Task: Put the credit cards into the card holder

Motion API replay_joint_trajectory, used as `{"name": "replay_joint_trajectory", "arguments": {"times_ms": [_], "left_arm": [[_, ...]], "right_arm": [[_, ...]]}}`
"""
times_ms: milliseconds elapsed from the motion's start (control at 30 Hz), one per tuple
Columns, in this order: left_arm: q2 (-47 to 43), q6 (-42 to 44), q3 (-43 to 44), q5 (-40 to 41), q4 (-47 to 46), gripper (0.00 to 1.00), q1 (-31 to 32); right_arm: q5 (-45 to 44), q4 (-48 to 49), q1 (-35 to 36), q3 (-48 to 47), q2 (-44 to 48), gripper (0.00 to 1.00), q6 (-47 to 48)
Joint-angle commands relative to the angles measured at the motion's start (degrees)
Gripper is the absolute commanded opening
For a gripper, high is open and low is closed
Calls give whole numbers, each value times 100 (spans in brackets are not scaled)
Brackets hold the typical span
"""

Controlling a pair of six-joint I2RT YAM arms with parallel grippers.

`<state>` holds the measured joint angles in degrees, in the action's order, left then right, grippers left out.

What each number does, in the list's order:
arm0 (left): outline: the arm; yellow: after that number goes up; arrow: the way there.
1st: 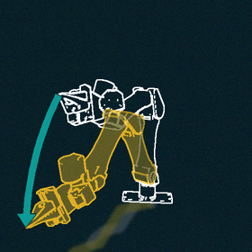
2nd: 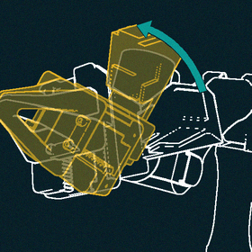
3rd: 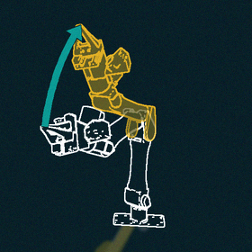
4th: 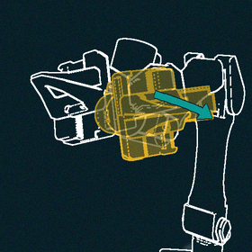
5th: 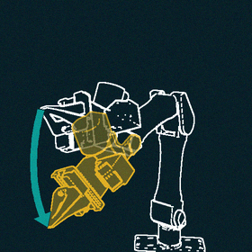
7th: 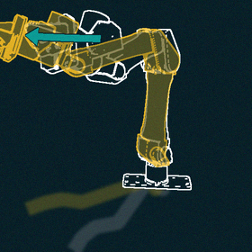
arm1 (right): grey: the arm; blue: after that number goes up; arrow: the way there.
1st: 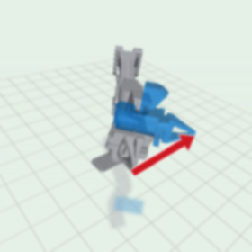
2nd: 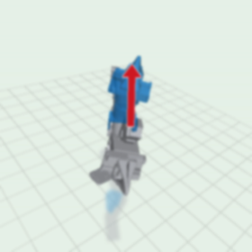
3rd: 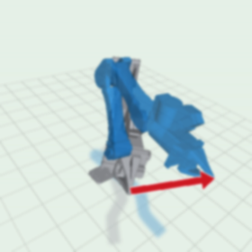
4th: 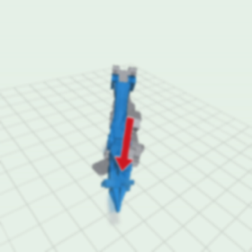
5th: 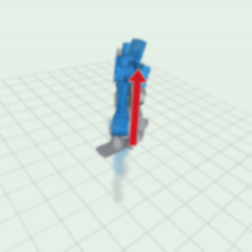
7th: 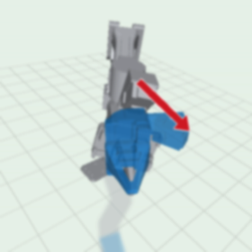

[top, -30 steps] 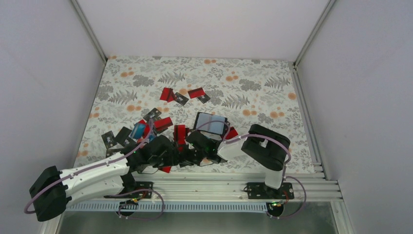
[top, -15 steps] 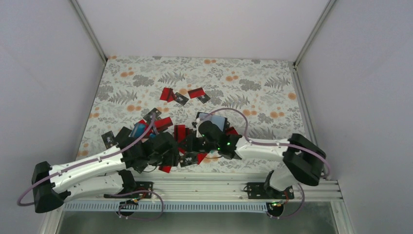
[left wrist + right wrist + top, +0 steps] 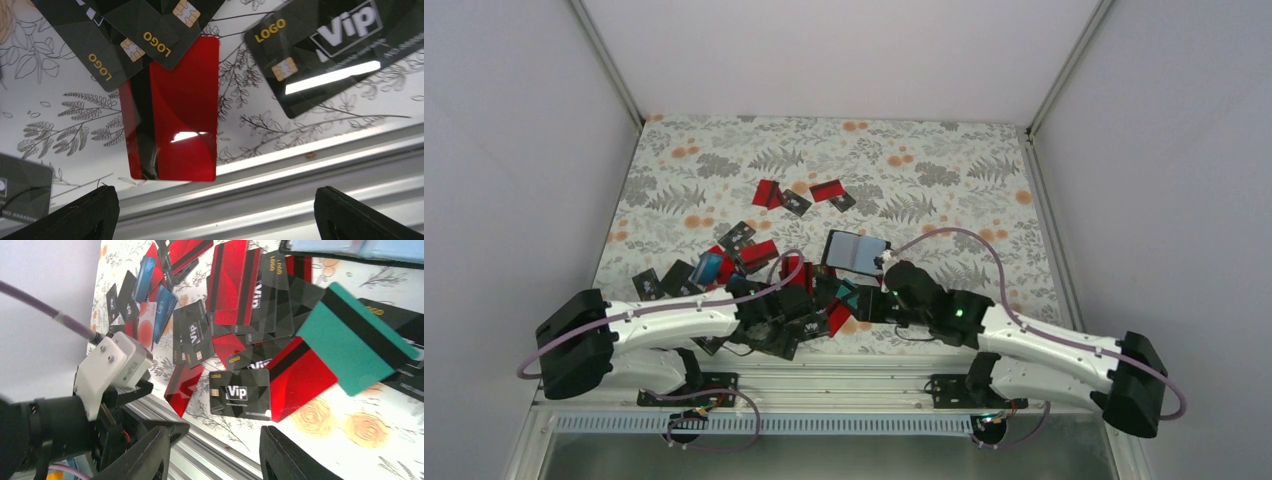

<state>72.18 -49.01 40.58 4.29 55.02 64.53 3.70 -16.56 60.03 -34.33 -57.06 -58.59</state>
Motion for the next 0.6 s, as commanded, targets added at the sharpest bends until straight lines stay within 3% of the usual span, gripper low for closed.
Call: {"name": "replay_joint_trajectory", "arguments": {"times_ms": [0,200,567], "left_arm": [[13,267,-260,-71,-455,94,-368],[116,373,-416,-327,-665,91,-897],[896,79,-697,-682,-977,75,-1009]], "right_arm": [[-355,-529,-79,223,518,48,94],[-320,-585,-100,354,769,49,145],[-376,-818,-188,419,1246,49,214]]}}
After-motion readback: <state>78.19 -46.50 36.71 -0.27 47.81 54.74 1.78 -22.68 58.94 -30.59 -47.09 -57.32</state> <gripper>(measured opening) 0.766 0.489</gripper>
